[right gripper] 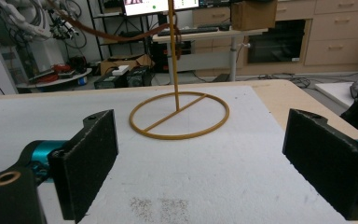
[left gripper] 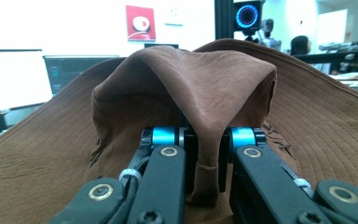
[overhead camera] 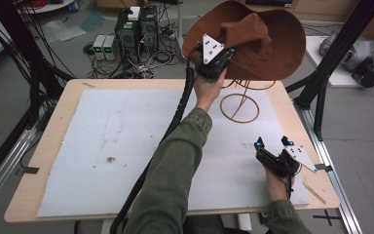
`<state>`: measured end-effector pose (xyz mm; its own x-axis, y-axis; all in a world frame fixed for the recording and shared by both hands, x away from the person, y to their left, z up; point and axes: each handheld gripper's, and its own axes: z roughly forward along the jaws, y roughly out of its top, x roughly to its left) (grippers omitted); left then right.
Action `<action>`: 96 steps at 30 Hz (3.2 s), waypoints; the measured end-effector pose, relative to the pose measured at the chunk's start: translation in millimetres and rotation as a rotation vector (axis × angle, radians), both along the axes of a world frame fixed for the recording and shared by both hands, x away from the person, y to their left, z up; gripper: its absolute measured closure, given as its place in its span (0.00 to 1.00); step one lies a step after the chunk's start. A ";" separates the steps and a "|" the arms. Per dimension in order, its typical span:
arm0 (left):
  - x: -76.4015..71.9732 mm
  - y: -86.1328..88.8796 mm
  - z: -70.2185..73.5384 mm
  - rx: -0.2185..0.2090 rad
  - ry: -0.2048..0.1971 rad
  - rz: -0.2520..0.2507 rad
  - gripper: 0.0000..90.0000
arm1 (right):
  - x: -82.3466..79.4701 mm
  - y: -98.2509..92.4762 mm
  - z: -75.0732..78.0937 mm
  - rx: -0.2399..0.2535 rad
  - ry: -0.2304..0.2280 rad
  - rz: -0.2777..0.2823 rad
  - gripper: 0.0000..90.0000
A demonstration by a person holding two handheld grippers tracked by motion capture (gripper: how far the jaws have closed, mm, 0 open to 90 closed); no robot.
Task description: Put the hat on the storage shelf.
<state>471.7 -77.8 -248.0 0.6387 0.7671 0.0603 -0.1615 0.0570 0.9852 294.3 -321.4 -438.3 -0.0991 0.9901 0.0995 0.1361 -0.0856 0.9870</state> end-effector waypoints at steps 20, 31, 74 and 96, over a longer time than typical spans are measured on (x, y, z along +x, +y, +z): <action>11.6 -47.4 0.5 0.063 0.024 -0.056 0.97 | 0.1 -0.6 0.7 0.004 -0.008 0.010 0.11; 16.1 -56.6 -16.6 0.105 0.081 -0.086 0.97 | 1.8 0.0 0.5 0.004 -0.006 0.021 0.11; 22.1 -56.1 -19.7 0.168 0.151 -0.078 0.34 | 1.3 3.0 1.4 -0.004 -0.016 0.022 0.11; -4.7 -2.3 -12.6 0.170 0.159 -0.051 0.28 | 0.1 4.5 2.6 0.005 -0.025 0.006 0.11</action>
